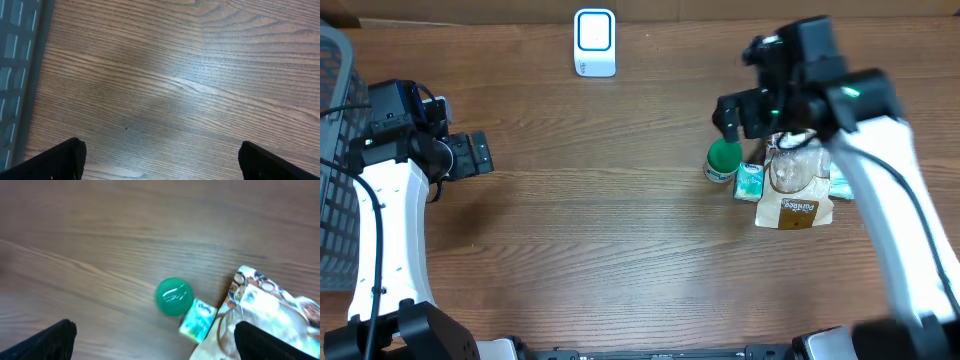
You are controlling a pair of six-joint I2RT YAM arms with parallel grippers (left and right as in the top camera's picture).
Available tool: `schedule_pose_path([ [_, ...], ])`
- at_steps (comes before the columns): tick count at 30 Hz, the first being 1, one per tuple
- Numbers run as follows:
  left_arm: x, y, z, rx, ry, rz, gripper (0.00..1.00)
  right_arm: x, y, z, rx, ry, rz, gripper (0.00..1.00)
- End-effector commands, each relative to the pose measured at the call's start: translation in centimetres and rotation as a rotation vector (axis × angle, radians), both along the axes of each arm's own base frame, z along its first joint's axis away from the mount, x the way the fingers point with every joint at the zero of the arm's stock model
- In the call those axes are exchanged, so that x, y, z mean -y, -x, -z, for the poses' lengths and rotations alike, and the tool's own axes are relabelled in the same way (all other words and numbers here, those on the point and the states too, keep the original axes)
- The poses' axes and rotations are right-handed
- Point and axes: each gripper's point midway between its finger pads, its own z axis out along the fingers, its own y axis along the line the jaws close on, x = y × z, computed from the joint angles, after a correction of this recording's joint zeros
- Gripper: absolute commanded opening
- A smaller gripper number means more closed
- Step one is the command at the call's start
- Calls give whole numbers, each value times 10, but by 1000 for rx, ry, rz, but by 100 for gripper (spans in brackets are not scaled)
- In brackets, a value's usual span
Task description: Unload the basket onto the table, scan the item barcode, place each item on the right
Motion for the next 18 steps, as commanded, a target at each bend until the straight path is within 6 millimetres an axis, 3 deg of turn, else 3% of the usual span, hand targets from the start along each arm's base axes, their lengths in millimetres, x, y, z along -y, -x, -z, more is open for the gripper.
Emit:
schedule_pose_path([
  [1,1,-2,-2,9,6,-3,100,-4,31,-42,44,-102,21,100],
  [6,1,-2,-3,10,6,-3,100,2,64,-60,55,-118,20,100],
  [18,1,-2,-2,10,6,-3,100,3,74,-58,29,-118,18,100],
])
